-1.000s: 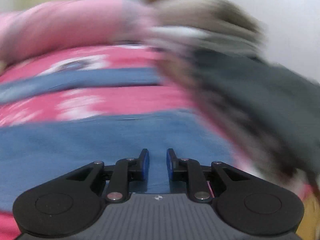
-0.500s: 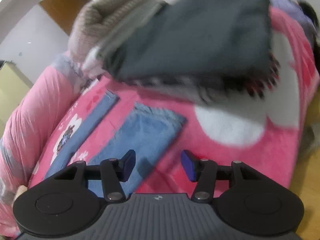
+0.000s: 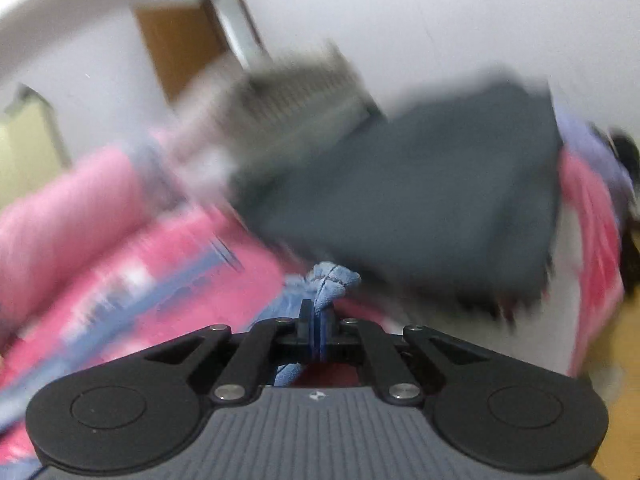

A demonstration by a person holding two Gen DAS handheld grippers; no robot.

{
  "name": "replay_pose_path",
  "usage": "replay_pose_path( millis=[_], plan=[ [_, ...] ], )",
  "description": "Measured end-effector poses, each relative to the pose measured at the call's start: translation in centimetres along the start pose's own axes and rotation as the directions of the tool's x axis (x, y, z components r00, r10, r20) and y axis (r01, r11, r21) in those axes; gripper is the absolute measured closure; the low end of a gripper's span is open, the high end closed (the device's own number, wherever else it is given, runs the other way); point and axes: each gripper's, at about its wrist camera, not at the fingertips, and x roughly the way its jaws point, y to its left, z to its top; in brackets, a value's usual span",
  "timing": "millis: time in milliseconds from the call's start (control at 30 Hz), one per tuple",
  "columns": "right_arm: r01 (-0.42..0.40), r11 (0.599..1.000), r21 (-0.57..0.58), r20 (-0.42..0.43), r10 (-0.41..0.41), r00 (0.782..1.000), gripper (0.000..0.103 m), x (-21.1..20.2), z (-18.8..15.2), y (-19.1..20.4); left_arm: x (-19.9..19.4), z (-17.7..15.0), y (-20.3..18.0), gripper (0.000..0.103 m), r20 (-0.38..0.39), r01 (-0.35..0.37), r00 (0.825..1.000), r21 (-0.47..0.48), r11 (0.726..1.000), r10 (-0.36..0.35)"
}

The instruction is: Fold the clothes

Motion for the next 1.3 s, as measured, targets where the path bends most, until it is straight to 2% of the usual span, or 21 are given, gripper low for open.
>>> replay_pose_path(
  millis=[33,167,233,267,300,333,433,500,567,633,700,767,833,867,933,1000,1033,1100,1167,1233,1300],
  plan=[
    [0.014,1.0,0.019,-0.024,-0.014,1.0,0.101,0.7,-0.7,-0.6,-0.1,0.0,0.0,0.072,0.001,-0.003,1.0,0.007,1.0,0.003],
    [0.031,0.999,0.038,-0.017,-0.031,0.999,0.1,0.7,-1.1,-0.9,-0.1,-0.1,0.3,0.072,0.001,-0.002,1.0,0.006,1.0,0.002],
    [0.068,0.998,0.001,-0.021,-0.068,0.997,0.089,-0.3,-0.7,-0.5,-0.2,-0.2,0.3,0.072,0.006,-0.003,1.0,0.017,1.0,0.003],
    [0.091,0.996,-0.02,-0.017,-0.091,0.996,0.079,-0.8,-0.6,-0.3,-0.2,-0.2,0.3,0.072,0.009,-0.003,1.0,0.02,1.0,0.003],
    [0.13,0.99,-0.046,0.004,-0.13,0.991,0.073,-1.2,-0.5,0.0,-0.2,-0.3,0.4,0.072,0.012,-0.003,1.0,0.022,1.0,0.003],
    [0.162,0.984,-0.068,0.028,-0.161,0.987,0.073,-1.7,-0.4,0.3,-0.3,-0.4,0.5,0.072,0.015,-0.003,1.0,0.023,1.0,0.003],
    [0.187,0.977,-0.101,0.107,-0.176,0.979,0.073,-4.6,-0.6,0.6,-0.6,-0.5,0.8,0.072,0.024,-0.002,1.0,0.019,1.0,0.002],
    [0.125,0.983,-0.137,0.128,-0.107,0.986,0.073,-5.8,-0.9,2.1,-0.9,-0.4,1.0,0.072,0.029,-0.002,1.0,0.015,1.0,0.002],
    [0.022,0.974,-0.225,0.107,0.002,0.994,0.073,-5.9,-1.5,4.9,-1.2,-0.4,1.4,0.072,0.034,-0.005,0.999,0.002,1.0,0.005],
    [-0.117,0.927,-0.357,0.02,0.133,0.991,0.074,-5.1,-2.8,9.0,-1.5,-0.4,1.7,0.071,0.038,-0.009,0.999,-0.011,1.0,0.009],
    [-0.237,0.863,-0.447,-0.092,0.219,0.971,0.076,-3.8,-4.4,12.5,-1.7,-0.6,2.1,0.071,0.037,-0.019,0.999,-0.027,0.999,0.02],
    [-0.332,0.797,-0.505,-0.201,0.265,0.943,0.08,-2.3,-6.1,15.3,-1.8,-0.9,2.5,0.071,0.036,-0.03,0.999,-0.042,0.999,0.031],
    [-0.36,0.758,-0.544,-0.267,0.25,0.931,0.082,-0.6,-7.2,16.3,-1.9,-1.1,3.0,0.071,0.035,-0.031,0.999,-0.054,0.998,0.033],
    [-0.354,0.75,-0.558,-0.283,0.229,0.932,0.085,0.3,-7.3,16.4,-2.0,-1.2,3.2,0.071,0.036,-0.03,0.999,-0.056,0.998,0.033],
    [-0.206,0.807,-0.553,-0.211,0.104,0.972,0.086,1.8,-5.3,14.2,-2.0,-1.2,3.5,0.071,0.037,-0.026,0.999,-0.054,0.998,0.028],
    [-0.054,0.842,-0.536,-0.141,-0.027,0.99,0.085,3.3,-3.4,12.1,-2.0,-1.1,3.7,0.071,0.038,-0.021,0.999,-0.061,0.998,0.023],
    [0.024,0.852,-0.523,-0.108,-0.094,0.99,0.085,4.0,-2.4,11.0,-2.0,-1.2,3.8,0.071,0.039,-0.018,0.999,-0.066,0.998,0.02],
    [0.166,0.863,-0.477,-0.055,-0.218,0.974,0.085,5.4,-0.4,8.8,-1.9,-1.2,3.9,0.071,0.039,-0.013,0.999,-0.076,0.997,0.016],
    [0.206,0.916,-0.344,-0.065,-0.242,0.968,0.086,5.1,1.6,6.4,-2.0,-1.3,3.9,0.071,0.038,-0.013,0.999,-0.075,0.997,0.016],
    [0.215,0.922,-0.322,-0.01,-0.23,0.973,0.084,3.4,1.8,6.6,-2.0,-1.2,3.9,0.071,0.033,-0.016,0.999,-0.08,0.997,0.019],
    [0.153,0.925,-0.348,0.03,-0.152,0.988,0.084,1.4,1.0,7.5,-2.1,-1.0,4.0,0.071,0.025,-0.02,0.999,-0.092,0.996,0.023]
  ],
)
